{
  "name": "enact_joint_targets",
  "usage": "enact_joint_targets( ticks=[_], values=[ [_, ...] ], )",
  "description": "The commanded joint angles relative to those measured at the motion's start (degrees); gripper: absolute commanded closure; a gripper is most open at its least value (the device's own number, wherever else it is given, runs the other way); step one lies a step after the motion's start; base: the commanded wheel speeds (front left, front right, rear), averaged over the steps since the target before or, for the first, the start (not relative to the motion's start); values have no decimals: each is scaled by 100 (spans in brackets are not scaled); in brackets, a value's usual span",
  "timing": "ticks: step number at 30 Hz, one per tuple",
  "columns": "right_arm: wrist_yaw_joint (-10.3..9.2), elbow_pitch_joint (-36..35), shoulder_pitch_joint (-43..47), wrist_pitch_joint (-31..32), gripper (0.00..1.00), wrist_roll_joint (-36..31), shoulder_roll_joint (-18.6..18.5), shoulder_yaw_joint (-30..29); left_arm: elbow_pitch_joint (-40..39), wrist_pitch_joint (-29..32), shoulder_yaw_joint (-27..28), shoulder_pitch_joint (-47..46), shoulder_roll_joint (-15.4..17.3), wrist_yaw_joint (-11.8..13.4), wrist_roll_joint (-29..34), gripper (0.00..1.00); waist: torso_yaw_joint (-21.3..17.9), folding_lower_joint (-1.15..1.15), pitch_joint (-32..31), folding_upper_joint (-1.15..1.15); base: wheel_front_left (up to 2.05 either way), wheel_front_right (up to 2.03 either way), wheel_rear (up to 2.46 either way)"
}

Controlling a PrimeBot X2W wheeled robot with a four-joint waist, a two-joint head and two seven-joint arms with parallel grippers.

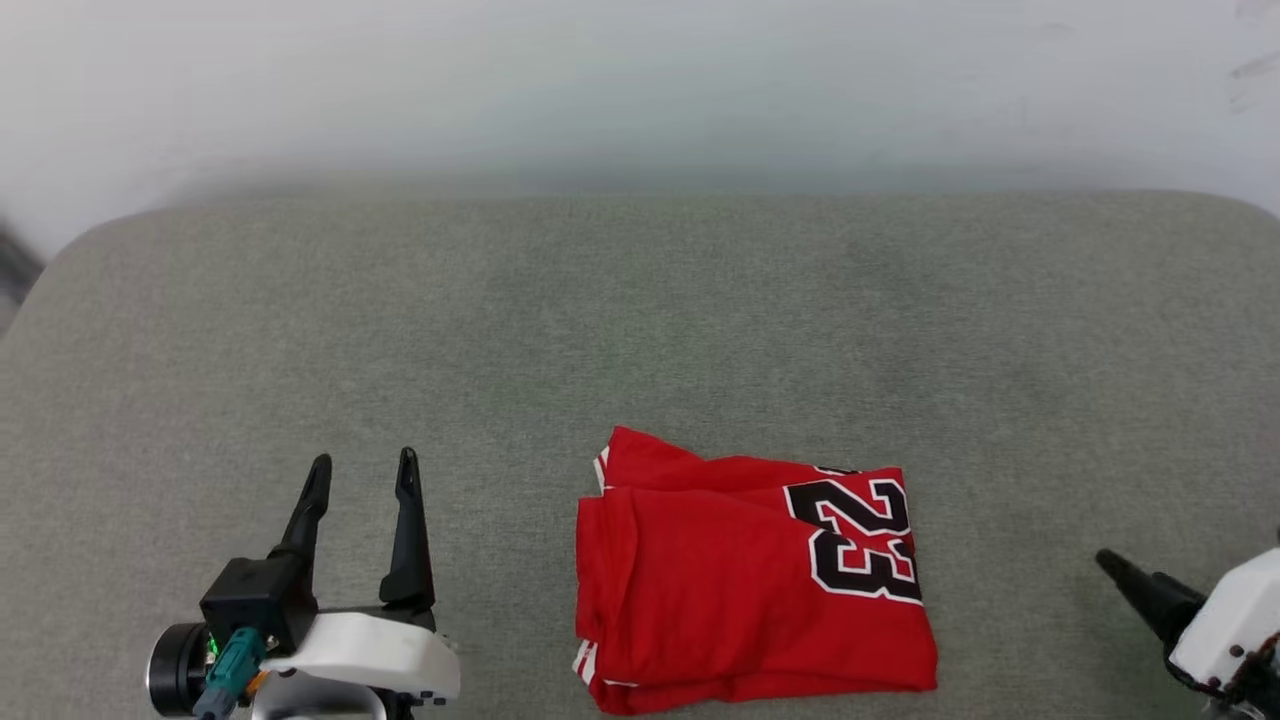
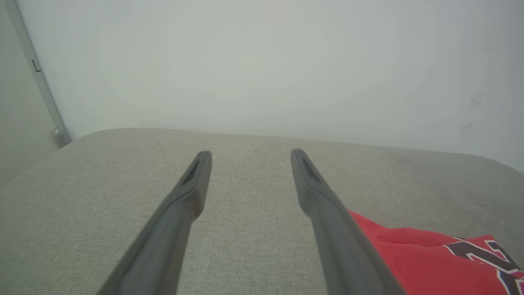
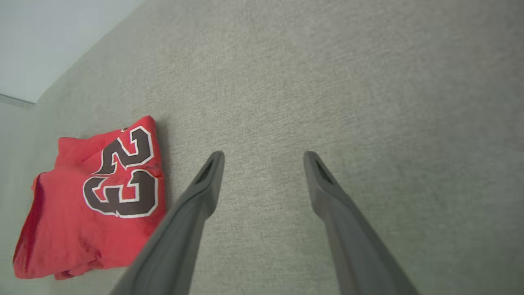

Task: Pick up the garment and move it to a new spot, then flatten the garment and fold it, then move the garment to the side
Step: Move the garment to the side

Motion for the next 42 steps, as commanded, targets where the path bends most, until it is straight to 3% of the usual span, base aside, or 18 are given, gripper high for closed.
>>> enact_joint_targets(
  ticks=[1,4,8,9,10,17,18,19,20,26,31,37,42],
  values=[
    [0,-4,-97,1,0,11,2,17,12,-27,13,-50,3,-2,30,0,96,0,95,0,0,0,0],
    [0,555,-404,864,0,657,247,53,69,-64,-14,-238,-113,-93,81,0,291,0,286,0,0,0,0],
    [-1,855,-609,1079,0,822,311,141,138,-72,-15,-377,-178,-166,101,0,427,0,466,0,0,0,0],
    [0,1095,-763,1188,0,1161,635,188,194,-78,-7,-463,-217,-209,132,0,499,0,558,0,0,0,0],
    [-1,1214,-813,1271,0,1269,698,242,228,-80,0,-500,-231,-238,143,0,532,0,594,0,0,0,0],
    [-7,1746,-955,1673,0,1815,915,485,354,-97,49,-611,-240,-314,193,0,651,0,697,0,0,0,0],
    [-8,1803,-953,1707,36,1857,931,528,371,-99,58,-612,-239,-326,200,0,657,0,696,0,0,0,0],
    [-8,1819,-964,1742,62,1879,935,581,381,-100,68,-616,-239,-334,205,0,662,0,694,0,0,0,0],
    [-8,1798,-984,1720,100,1887,914,625,393,-99,74,-620,-243,-345,210,0,665,0,687,0,0,0,0],
    [-1,1355,-1158,1213,100,1710,570,977,472,-104,88,-537,-237,-368,203,0,533,0,459,0,0,0,0],
    [-1,1162,-1232,532,100,881,151,1532,487,-105,125,-410,-174,-364,181,0,198,0,188,0,0,0,0],
    [-2,1323,-1382,215,100,-276,-290,2141,363,-99,123,-268,-96,-354,195,0,-542,0,87,0,0,0,0],
    [-2,1514,-1694,94,100,-656,-473,2389,251,-23,59,-391,26,-434,304,0,-1336,0,288,0,0,0,0]
  ],
)
